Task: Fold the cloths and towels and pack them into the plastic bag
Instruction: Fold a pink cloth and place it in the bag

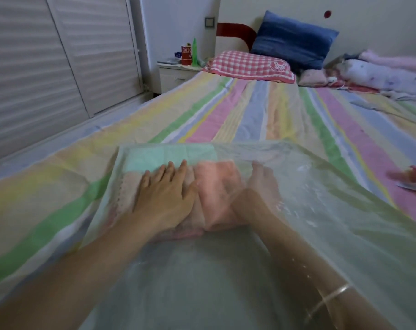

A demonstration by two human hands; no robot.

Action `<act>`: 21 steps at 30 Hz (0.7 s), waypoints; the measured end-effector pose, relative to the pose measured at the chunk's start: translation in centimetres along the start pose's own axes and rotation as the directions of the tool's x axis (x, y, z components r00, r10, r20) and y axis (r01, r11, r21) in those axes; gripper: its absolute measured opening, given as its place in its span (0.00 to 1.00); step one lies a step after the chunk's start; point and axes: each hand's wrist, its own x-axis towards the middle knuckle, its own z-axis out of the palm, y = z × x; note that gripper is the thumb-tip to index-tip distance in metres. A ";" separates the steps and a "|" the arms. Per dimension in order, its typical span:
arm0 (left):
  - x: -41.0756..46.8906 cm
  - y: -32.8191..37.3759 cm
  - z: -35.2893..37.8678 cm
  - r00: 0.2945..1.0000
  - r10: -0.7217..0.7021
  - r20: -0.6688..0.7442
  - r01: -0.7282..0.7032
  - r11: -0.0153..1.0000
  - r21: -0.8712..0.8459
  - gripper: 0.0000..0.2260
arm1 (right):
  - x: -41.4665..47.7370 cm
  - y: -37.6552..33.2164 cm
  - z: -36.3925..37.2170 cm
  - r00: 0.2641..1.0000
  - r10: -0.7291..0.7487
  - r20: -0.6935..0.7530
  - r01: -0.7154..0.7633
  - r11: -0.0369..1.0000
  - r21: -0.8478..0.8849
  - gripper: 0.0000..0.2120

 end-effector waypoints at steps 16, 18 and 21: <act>-0.8 0.8 0.2 0.960 0.258 -0.111 -0.255 0.966 0.039 0.31 | -2.3 0.2 4.1 0.821 -0.544 0.172 0.569 0.805 -0.170 0.29; -0.6 1.0 0.5 0.934 0.347 -0.081 -0.338 0.935 0.106 0.35 | -2.4 0.2 4.3 0.838 -0.529 0.133 0.545 0.825 -0.153 0.34; -0.1 1.0 0.6 0.937 0.343 0.070 -0.347 0.936 0.060 0.37 | -2.5 0.1 3.0 0.856 -0.505 0.111 0.496 0.863 0.097 0.29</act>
